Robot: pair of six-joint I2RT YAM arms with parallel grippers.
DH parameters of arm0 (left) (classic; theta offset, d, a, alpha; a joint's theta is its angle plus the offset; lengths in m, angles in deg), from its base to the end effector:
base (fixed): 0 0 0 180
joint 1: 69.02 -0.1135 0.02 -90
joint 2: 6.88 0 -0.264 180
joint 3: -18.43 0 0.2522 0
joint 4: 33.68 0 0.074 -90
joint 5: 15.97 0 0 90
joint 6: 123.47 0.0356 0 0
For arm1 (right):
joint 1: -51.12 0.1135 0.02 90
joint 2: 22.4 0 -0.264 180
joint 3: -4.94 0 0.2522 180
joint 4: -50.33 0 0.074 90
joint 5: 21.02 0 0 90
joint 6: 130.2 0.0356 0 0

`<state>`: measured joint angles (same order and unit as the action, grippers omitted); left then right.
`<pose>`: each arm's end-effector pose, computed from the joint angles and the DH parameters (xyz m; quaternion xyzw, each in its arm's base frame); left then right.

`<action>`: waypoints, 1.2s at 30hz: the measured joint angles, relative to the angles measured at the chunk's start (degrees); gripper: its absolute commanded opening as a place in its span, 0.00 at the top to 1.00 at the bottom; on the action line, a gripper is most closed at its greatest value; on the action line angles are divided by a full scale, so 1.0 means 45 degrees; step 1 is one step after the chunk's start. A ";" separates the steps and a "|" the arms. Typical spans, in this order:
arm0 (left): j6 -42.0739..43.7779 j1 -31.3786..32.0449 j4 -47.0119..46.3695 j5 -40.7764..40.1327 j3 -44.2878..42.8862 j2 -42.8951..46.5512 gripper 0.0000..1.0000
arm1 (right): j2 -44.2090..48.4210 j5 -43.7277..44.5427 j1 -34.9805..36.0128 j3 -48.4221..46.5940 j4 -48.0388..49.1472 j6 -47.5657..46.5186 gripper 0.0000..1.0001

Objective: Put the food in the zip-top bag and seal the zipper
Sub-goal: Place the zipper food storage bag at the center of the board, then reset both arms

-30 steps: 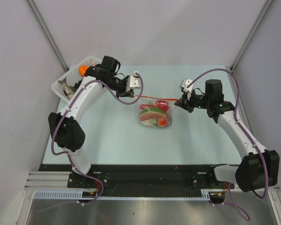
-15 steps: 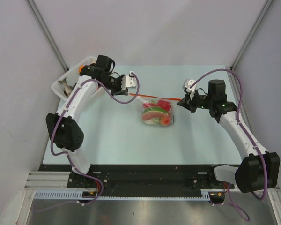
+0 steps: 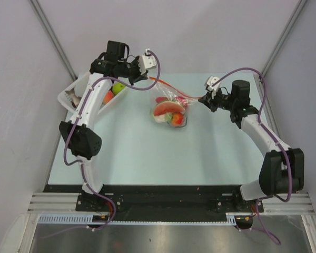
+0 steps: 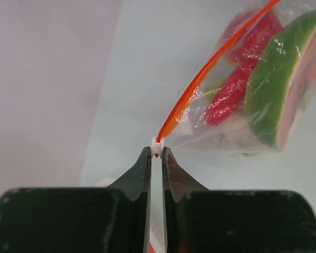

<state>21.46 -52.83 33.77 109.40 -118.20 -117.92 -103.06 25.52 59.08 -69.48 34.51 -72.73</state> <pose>0.3966 -0.1366 0.4001 0.6067 0.6356 -0.1328 0.4586 0.3139 0.0686 0.3091 -0.4607 0.6512 0.1896 0.5725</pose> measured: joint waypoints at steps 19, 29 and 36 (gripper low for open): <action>-0.1088 0.2861 -0.2793 -0.0189 1.2968 0.4284 0.86 | -0.2467 -0.0044 0.0733 0.0340 -0.5731 -0.3759 0.72; -0.3512 0.3342 -0.4148 0.0063 1.4688 0.7019 0.01 | 0.0797 0.0563 0.0845 0.1613 -0.8165 -0.3920 0.00; -0.4959 0.2618 -0.4012 0.0199 1.3109 0.9058 0.00 | 0.4012 0.1739 0.0845 0.1477 -0.7796 -0.1564 0.00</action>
<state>-0.85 -41.05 15.72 110.30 -59.21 -77.16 -85.01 33.35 62.89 -62.84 -0.57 -79.77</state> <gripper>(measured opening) 0.996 0.993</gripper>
